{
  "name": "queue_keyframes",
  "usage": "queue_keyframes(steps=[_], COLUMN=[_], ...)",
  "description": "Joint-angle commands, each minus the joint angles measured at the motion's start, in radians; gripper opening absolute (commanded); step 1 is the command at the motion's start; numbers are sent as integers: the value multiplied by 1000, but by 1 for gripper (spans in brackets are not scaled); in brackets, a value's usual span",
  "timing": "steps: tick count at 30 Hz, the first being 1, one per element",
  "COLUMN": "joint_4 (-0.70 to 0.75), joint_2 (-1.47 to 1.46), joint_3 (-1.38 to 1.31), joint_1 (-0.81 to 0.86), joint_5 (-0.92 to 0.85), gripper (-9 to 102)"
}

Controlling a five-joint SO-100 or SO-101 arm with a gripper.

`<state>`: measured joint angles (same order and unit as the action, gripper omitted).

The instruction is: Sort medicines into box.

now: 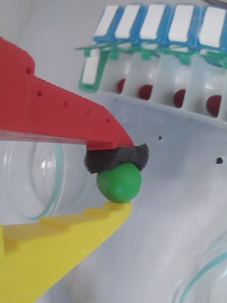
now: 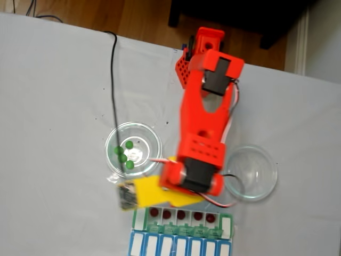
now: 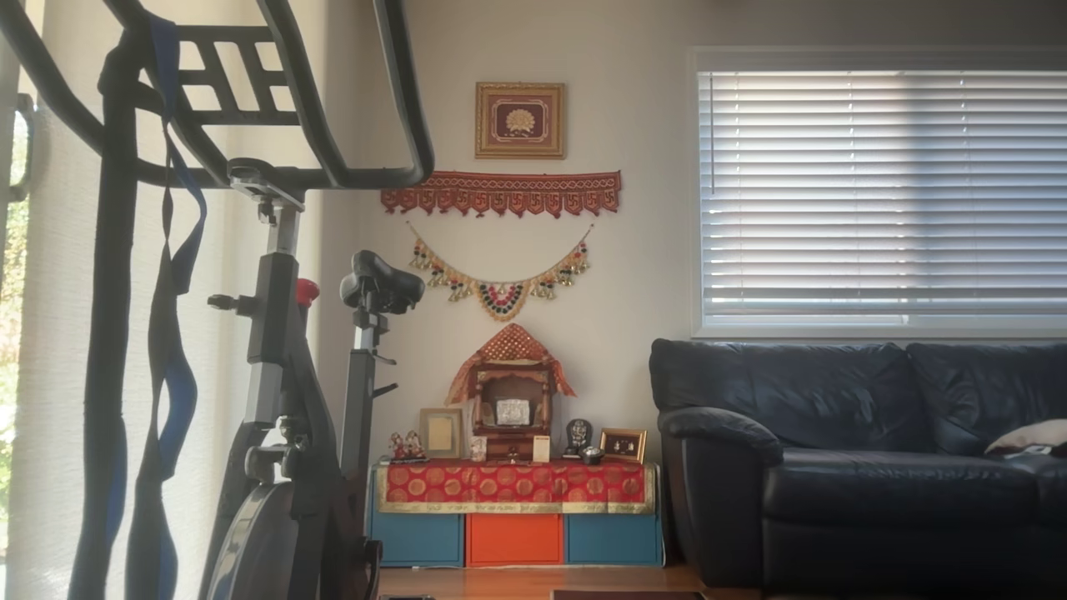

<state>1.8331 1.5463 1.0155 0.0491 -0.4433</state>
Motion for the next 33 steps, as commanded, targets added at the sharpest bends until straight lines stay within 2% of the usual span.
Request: queue_keyframes(steps=[1,8,21,28,33], joint_4=[-55,-103,-98,-32,74], joint_2=[94,6,-199,-345,-514], joint_3=[26,5,-212,-448,-761], joint_1=[-86,-161,-238,-247,-239], joint_5=[15,48,132,178,212], gripper=[1,1,1,1,1])
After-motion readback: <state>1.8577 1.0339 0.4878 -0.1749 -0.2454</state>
